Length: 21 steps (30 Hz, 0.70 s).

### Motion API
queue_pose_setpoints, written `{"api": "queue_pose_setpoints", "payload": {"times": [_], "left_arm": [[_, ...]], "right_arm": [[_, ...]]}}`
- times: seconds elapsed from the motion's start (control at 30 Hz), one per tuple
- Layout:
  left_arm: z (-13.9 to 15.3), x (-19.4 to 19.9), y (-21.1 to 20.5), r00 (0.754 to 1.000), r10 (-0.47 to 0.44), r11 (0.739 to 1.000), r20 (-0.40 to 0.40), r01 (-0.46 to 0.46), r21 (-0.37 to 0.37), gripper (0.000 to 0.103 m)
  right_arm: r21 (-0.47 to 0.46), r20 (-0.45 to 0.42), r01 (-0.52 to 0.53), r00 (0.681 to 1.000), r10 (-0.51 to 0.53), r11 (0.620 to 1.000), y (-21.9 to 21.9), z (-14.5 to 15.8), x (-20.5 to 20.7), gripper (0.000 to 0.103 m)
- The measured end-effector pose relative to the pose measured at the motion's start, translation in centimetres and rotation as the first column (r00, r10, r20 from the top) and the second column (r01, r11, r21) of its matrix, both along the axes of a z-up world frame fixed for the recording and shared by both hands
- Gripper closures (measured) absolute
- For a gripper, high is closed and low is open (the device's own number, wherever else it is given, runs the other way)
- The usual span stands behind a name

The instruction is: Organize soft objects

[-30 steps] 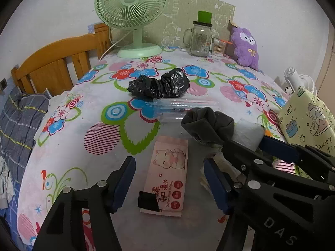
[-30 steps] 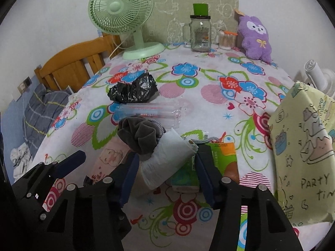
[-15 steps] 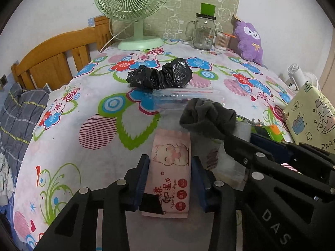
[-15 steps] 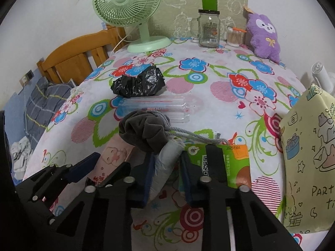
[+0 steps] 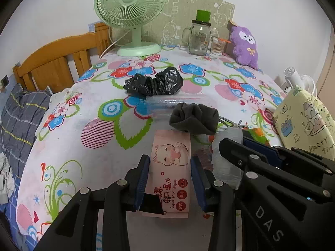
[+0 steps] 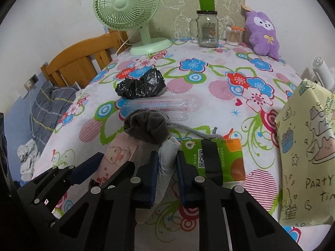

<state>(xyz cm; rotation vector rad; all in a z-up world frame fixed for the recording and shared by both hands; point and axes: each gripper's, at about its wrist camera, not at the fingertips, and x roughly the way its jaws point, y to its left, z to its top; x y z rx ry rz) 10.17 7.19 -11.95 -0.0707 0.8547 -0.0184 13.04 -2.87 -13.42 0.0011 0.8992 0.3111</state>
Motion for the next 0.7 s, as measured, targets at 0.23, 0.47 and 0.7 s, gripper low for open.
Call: {"api": "queue_pose_setpoints", "payload": {"times": [0.23, 0.47, 0.7], "left_arm": [[1.4, -0.9, -0.6, 1.000, 0.008, 1.000, 0.025, -0.008, 0.008, 0.063], [2.8, -1.5, -1.3, 0.999, 0.012, 1.000, 0.052, -0.012, 0.008, 0.063], [4.5, -2.1, -2.1, 0.997, 0.020, 1.000, 0.078, -0.021, 0.008, 0.063]], "right_arm": [[0.017, 0.024, 0.002, 1.000, -0.003, 1.000, -0.7, 1.3, -0.9, 0.083], [0.030, 0.055, 0.008, 0.998, -0.009, 1.000, -1.6, 2.9, -1.6, 0.083], [0.037, 0.086, 0.015, 0.996, -0.018, 0.999, -2.4, 4.7, -2.3, 0.083]]}}
